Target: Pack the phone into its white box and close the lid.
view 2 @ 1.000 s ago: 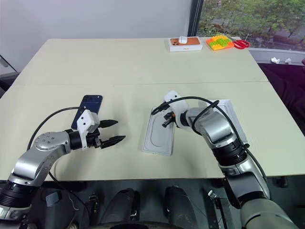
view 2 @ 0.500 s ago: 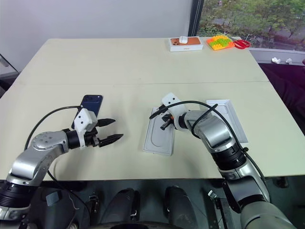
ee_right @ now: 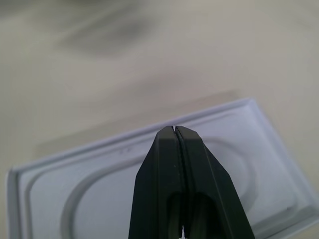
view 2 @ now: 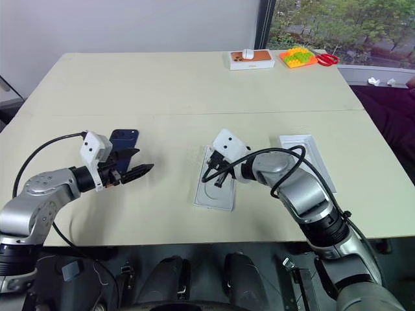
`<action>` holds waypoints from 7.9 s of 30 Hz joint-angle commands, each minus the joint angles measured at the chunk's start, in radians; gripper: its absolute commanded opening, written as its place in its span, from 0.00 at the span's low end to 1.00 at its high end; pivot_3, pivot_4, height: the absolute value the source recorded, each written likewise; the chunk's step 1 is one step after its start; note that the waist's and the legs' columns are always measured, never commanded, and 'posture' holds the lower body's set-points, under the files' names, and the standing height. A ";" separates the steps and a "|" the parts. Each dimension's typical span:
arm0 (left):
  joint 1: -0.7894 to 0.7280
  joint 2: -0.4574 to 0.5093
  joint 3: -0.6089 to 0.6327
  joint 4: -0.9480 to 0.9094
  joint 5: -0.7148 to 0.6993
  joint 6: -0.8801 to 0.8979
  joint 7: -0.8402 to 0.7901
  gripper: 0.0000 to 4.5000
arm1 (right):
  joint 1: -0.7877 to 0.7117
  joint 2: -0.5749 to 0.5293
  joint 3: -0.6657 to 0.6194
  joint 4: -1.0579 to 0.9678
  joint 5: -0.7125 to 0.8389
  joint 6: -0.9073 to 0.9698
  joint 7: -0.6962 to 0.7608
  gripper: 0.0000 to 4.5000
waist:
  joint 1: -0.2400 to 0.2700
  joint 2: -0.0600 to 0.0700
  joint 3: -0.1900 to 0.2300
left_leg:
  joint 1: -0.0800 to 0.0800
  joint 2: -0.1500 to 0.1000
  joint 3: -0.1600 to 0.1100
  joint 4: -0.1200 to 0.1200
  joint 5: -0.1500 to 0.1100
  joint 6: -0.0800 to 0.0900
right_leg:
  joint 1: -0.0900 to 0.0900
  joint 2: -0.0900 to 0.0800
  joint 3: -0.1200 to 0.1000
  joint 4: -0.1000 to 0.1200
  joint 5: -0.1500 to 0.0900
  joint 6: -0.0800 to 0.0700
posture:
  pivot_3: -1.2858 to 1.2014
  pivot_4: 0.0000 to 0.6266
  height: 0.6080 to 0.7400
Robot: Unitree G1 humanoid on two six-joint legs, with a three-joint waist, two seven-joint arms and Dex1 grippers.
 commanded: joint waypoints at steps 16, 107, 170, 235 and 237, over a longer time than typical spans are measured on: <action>-0.420 -0.057 0.340 0.441 -0.109 0.590 0.486 1.00 | -0.086 0.113 0.027 0.021 -0.055 -0.063 -0.035 0.00 | 0.000 -0.002 0.001 | 0.000 -0.001 -0.001 0.000 0.000 0.000 | 0.000 0.000 -0.001 0.001 0.000 0.000 | 0.52 0.24 1.00; -0.488 -0.151 0.287 0.547 -0.332 1.009 0.453 0.60 | -0.153 0.511 0.169 0.545 -0.359 -0.241 -0.066 0.00 | -0.024 0.004 -0.012 | 0.006 -0.006 -0.002 -0.004 0.001 -0.003 | 0.003 -0.009 -0.001 0.004 0.000 0.001 | 0.52 0.24 1.00; -0.199 -0.511 -0.165 0.067 -1.470 0.569 1.467 0.00 | 0.157 -0.206 -0.269 -0.074 -0.130 0.003 0.040 0.00 | 0.010 -0.005 -0.003 | -0.001 -0.008 -0.003 -0.002 0.002 -0.004 | 0.002 -0.010 -0.001 -0.003 0.000 0.003 | 0.52 0.24 1.00; -0.176 0.073 -0.300 -0.017 -0.020 -0.045 -0.190 0.99 | -0.046 0.166 0.012 -0.152 -0.007 0.339 -0.215 0.00 | 0.004 -0.002 0.004 | -0.002 -0.001 -0.001 -0.003 0.001 -0.001 | -0.002 -0.001 0.000 -0.004 0.000 0.002 | 0.52 0.24 1.00; -0.161 0.079 -0.292 -0.025 -0.015 -0.054 -0.213 0.99 | -0.049 0.167 0.017 -0.145 -0.005 0.345 -0.222 0.00 | 0.004 -0.002 0.004 | -0.003 -0.001 -0.001 -0.003 0.001 -0.001 | -0.002 -0.001 0.000 -0.004 0.000 0.002 | 0.52 0.24 1.00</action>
